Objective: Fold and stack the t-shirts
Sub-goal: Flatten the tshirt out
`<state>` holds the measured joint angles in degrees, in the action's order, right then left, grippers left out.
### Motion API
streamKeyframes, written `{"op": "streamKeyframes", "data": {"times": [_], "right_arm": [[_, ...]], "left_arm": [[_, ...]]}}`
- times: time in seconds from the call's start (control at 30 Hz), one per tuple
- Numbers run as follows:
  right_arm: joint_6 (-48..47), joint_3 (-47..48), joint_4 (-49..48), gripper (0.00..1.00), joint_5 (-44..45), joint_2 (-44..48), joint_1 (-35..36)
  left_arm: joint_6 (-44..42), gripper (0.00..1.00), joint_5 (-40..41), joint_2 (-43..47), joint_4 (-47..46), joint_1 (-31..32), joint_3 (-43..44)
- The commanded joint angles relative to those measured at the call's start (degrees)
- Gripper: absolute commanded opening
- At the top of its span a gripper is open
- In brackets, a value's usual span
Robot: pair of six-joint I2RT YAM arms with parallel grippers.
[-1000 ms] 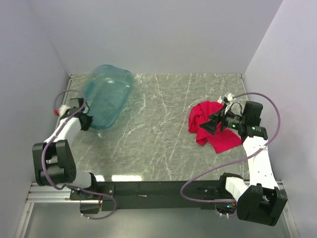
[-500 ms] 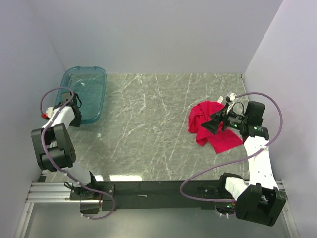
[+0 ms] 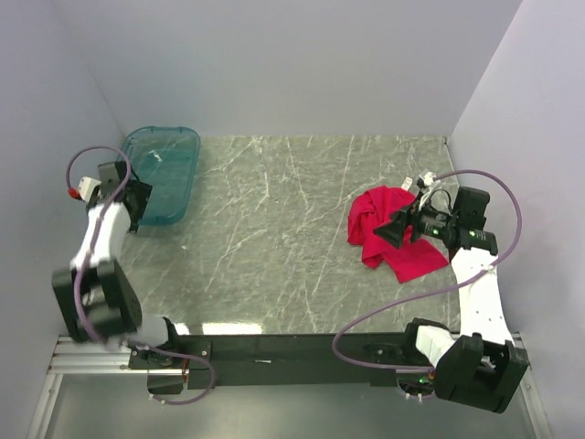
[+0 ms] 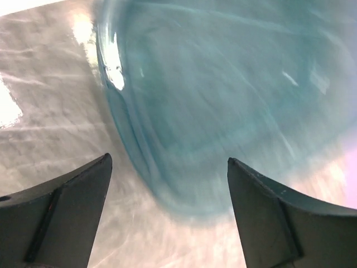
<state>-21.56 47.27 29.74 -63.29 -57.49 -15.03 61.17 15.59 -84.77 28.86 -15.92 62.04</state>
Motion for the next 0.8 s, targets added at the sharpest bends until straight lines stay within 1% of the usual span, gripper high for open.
{"op": "streamKeyframes", "data": {"times": [0.0,0.03,0.07,0.1,0.13,0.17,0.2,0.23,0.27,0.3,0.37,0.43,0.47,0.5,0.53,0.57,0.6,0.63,0.7,0.73,0.77], "right_arm": [[-1.8,3.4,1.2,0.85,5.7,-2.6,-0.3],[-1.1,3.0,0.4,0.85,10.9,-3.1,0.1],[-0.2,2.9,-0.4,0.85,14.3,-4.2,0.7],[1.2,2.8,-1.6,0.85,19.6,-4.9,1.7],[2.7,2.9,-2.9,0.85,24.9,-5.6,3.4],[3.4,3.6,-3.5,0.85,37.1,-6.6,7.7],[4.2,3.7,-4.2,0.86,42.7,-8.6,10.4],[7.2,3.7,-6.7,0.87,47.9,-9.6,12.5],[8.6,4.0,-7.4,0.88,55.4,-12.5,16.3],[10.0,4.6,-7.5,0.89,57.4,-14.3,17.4],[17.8,6.3,-8.7,0.91,61.2,-19.6,18.8],[23.3,6.3,-10.4,0.93,62.5,-23.1,19.2],[24.6,6.5,-10.7,0.93,64.8,-26.8,19.9],[26.3,7.2,-9.2,0.93,69.4,-29.1,21.3],[26.3,8.7,-8.4,0.91,69.5,-31.1,21.3],[26.6,9.2,-8.2,0.87,68.7,-34.4,21.3],[25.8,9.7,-7.9,0.81,66.6,-35.7,21.2],[25.1,10.6,-7.6,0.64,64.6,-36.9,21.3],[23.7,12.2,-6.3,0.34,62.0,-39.1,21.2],[20.1,14.8,-3.9,0.08,57.7,-39.3,21.3],[16.5,16.1,-1.9,0.00,53.9,-37.8,21.2]], "left_arm": [[-14.2,0.89,-11.1,17.2,-8.4,-0.1,-7.1],[-16.7,0.89,-15.2,20.7,-10.6,-0.1,-9.6],[-21.3,0.91,-24.9,23.9,-16.9,-0.1,-12.4],[-23.4,0.98,-29.6,27.1,-18.8,0.1,-16.8],[-24.9,0.99,-32.1,32.0,-19.5,0.2,-18.2],[-27.0,0.99,-33.6,34.0,-19.7,0.4,-19.1],[-28.1,0.99,-35.7,35.5,-18.5,0.5,-19.9],[-30.1,0.99,-36.1,37.6,-17.3,0.7,-20.1],[-31.1,0.99,-36.1,38.3,-16.1,1.0,-20.2],[-31.9,0.99,-35.6,38.8,-14.5,2.0,-20.7],[-33.5,1.00,-35.5,40.3,-13.8,3.2,-21.7],[-34.4,0.99,-34.7,41.6,-13.8,4.8,-23.9],[-34.2,0.99,-33.9,41.8,-14.1,5.5,-24.7],[-34.5,0.99,-33.7,41.9,-13.2,6.6,-23.7],[-35.4,0.99,-34.0,41.9,-12.1,7.0,-23.2],[-35.5,0.99,-33.9,42.0,-12.2,7.6,-23.2],[-35.4,0.99,-33.9,42.5,-12.4,8.0,-23.5],[-35.2,0.99,-34.4,42.5,-12.4,7.9,-23.6],[-35.3,0.99,-34.3,42.6,-12.1,8.1,-23.5],[-35.2,1.00,-34.4,42.8,-12.2,8.1,-23.5],[-35.4,0.99,-34.3,42.8,-11.9,8.0,-23.5]]}}
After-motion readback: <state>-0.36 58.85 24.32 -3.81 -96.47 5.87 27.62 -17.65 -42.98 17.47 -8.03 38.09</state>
